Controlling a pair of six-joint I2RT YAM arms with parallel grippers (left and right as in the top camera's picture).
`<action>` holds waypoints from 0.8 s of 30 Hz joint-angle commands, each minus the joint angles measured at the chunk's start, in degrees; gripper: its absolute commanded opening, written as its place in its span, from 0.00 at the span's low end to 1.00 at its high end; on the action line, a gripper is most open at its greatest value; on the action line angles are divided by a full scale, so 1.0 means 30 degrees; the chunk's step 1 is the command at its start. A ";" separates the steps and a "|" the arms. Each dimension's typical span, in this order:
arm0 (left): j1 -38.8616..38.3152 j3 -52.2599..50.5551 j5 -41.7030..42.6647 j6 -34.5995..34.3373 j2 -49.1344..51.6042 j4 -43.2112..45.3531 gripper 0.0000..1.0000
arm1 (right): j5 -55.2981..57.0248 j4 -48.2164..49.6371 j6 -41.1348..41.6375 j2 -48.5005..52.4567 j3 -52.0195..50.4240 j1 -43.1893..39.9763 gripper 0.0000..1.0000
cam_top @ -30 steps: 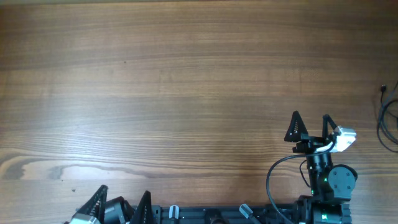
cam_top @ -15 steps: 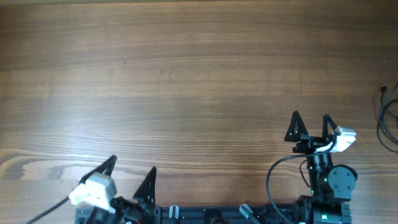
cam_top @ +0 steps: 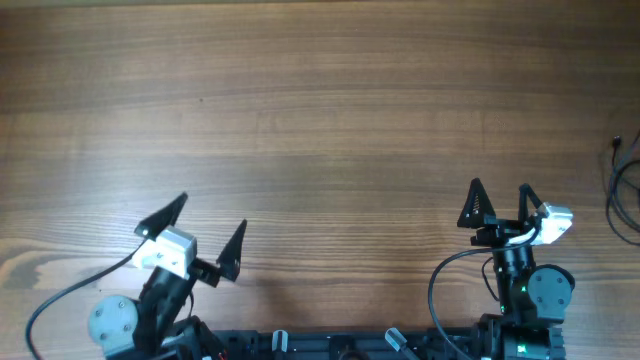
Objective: Untangle cables
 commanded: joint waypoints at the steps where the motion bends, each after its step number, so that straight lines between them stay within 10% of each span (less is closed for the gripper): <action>1: -0.1384 -0.2681 -0.0481 -0.0627 -0.0219 0.4809 1.00 | 0.0335 0.0036 0.0226 -0.0262 0.0036 0.0102 0.99; 13: -0.4510 -0.4065 -1.2968 -0.5712 -0.0219 0.6608 1.00 | 0.0335 0.0036 0.0219 -0.0262 0.0036 0.0102 1.00; 24: -0.4648 -0.5858 -1.4098 -0.6047 -0.0219 0.7854 1.00 | 0.0335 0.0036 0.0226 -0.0262 0.0036 0.0102 1.00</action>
